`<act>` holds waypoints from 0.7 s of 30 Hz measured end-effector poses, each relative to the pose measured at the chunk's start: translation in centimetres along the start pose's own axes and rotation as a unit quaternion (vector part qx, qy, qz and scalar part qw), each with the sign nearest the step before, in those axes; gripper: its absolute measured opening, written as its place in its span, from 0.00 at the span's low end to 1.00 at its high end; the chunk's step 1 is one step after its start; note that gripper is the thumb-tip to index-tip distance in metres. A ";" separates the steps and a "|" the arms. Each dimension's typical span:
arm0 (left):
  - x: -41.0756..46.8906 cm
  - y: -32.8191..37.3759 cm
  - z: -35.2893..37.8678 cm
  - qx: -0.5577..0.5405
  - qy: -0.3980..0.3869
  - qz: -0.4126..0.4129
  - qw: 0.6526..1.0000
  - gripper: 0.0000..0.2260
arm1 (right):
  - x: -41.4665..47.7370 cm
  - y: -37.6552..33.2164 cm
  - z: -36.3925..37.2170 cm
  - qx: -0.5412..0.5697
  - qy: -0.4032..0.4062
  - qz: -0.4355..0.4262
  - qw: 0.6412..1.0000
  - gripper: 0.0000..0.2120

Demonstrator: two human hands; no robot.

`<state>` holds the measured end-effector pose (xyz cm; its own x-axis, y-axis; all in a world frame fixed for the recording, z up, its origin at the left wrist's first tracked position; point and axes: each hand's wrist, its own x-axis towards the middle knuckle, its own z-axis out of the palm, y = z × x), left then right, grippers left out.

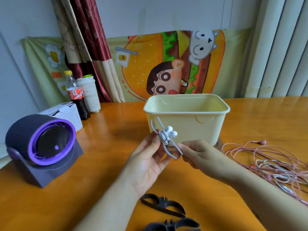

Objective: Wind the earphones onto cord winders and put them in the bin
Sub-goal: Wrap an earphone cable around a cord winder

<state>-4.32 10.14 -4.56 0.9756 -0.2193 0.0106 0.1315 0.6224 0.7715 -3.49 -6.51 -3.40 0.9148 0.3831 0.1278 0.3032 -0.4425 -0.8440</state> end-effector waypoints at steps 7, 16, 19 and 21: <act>0.6 -0.3 -0.4 -0.025 0.080 0.010 0.996 0.14 | -0.4 -1.3 0.1 -0.207 -0.005 -0.033 0.978 0.11; 0.4 -0.5 -0.9 0.122 0.083 0.035 0.988 0.11 | -1.5 -3.5 -1.0 -0.323 0.020 -0.070 0.943 0.13; 0.3 -0.8 -0.8 0.220 0.080 0.060 0.970 0.13 | -1.7 -3.8 -1.6 -0.324 0.053 -0.108 0.938 0.15; 0.1 -0.9 -0.6 0.279 0.071 0.073 0.955 0.13 | -1.7 -3.9 -1.9 -0.317 0.066 -0.121 0.939 0.15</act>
<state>-4.23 10.03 -5.64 0.9956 -0.0322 0.0877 -0.0827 0.1334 0.9876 -5.68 -6.99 0.72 0.8112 0.4494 0.3741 0.5659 -0.7645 -0.3087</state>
